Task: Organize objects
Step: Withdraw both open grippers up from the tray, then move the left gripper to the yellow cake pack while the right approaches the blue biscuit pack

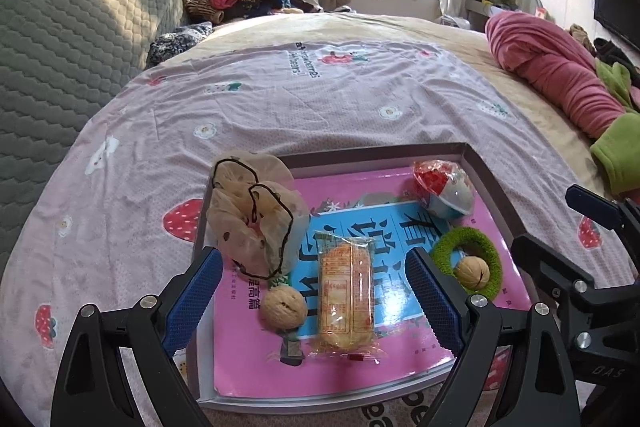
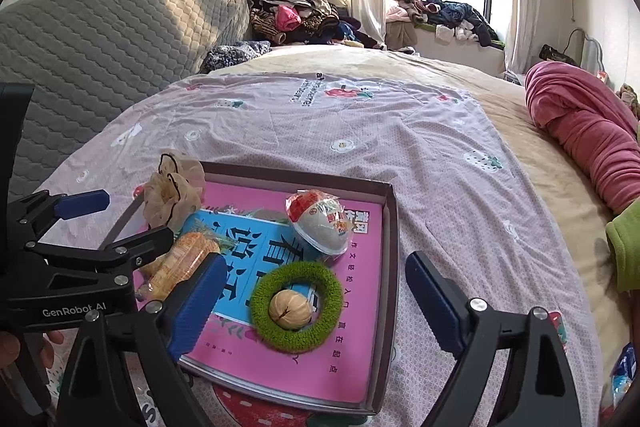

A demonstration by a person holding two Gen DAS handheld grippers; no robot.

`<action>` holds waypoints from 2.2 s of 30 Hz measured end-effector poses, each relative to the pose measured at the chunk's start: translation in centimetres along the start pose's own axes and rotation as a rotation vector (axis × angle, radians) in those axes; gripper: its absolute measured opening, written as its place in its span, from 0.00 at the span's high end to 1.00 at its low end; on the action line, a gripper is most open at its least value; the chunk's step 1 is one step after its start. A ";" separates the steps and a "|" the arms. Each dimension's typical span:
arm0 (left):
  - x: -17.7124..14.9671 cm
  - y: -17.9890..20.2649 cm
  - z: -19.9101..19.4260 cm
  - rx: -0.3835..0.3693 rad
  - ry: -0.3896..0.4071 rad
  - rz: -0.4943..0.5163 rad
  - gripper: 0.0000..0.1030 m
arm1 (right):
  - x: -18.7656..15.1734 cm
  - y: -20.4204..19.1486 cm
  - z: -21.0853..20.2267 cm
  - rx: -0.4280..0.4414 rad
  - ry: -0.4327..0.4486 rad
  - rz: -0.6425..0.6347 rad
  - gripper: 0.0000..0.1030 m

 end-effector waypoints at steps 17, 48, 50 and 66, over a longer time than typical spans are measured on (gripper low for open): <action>-1.6 -1.0 -5.4 0.049 0.028 -0.020 0.10 | 1.4 -2.0 -6.9 -0.015 0.076 -0.020 0.01; -8.5 -0.1 -24.9 0.095 0.057 -0.006 0.10 | -3.3 -4.4 -26.4 -0.064 0.110 -0.073 0.01; -9.0 -0.1 -25.2 0.099 0.053 -0.010 0.10 | -3.8 -4.4 -27.0 -0.066 0.109 -0.075 0.01; -13.5 0.4 -22.8 0.091 -0.008 0.007 0.10 | -8.3 -2.8 -24.3 -0.068 0.004 -0.078 0.01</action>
Point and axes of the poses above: each gripper's, at about its wrist camera, not at the fingertips, and z roughly the way its jaws point, y to its right, x to its top, the point moved 6 cm from there along z, roughly the way its jaws point, and after that the axes turned 5 degrees about x, right-handed, at the moved point
